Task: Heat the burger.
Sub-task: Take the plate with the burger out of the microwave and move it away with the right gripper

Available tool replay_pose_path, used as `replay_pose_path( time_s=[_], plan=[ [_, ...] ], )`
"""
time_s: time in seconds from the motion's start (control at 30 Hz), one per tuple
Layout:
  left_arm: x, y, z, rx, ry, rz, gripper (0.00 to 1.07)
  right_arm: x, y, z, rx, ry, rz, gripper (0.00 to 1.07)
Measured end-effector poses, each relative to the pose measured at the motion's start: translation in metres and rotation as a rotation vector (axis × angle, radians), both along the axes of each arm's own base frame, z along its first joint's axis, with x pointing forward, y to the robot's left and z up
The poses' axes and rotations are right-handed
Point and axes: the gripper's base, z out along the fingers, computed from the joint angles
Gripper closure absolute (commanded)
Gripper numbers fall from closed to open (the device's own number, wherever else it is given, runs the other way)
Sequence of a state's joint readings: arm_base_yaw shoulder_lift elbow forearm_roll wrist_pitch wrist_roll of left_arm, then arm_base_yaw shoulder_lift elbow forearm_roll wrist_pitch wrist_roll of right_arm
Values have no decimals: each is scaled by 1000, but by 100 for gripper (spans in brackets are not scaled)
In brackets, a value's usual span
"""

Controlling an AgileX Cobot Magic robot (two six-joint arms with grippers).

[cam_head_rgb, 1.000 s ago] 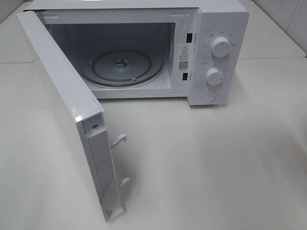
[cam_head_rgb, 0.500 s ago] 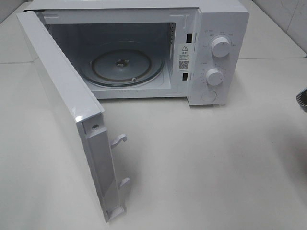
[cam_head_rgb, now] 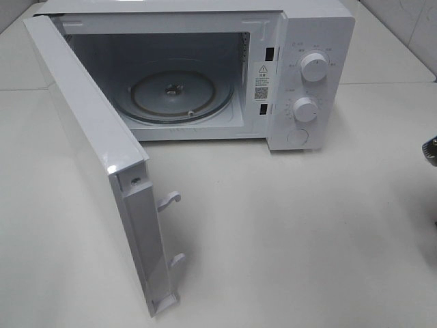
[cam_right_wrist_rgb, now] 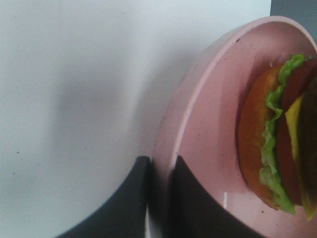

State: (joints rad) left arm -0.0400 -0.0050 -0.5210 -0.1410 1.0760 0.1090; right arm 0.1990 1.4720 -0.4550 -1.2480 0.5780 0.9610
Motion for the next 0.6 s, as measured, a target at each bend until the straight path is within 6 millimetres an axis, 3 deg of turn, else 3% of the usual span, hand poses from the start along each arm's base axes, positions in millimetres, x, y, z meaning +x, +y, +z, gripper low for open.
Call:
replay_pose_path(
  time_s=[0.6],
  plan=[
    [0, 0, 0, 0, 0, 0, 4, 12, 4, -46, 25, 113, -10, 96]
  ],
)
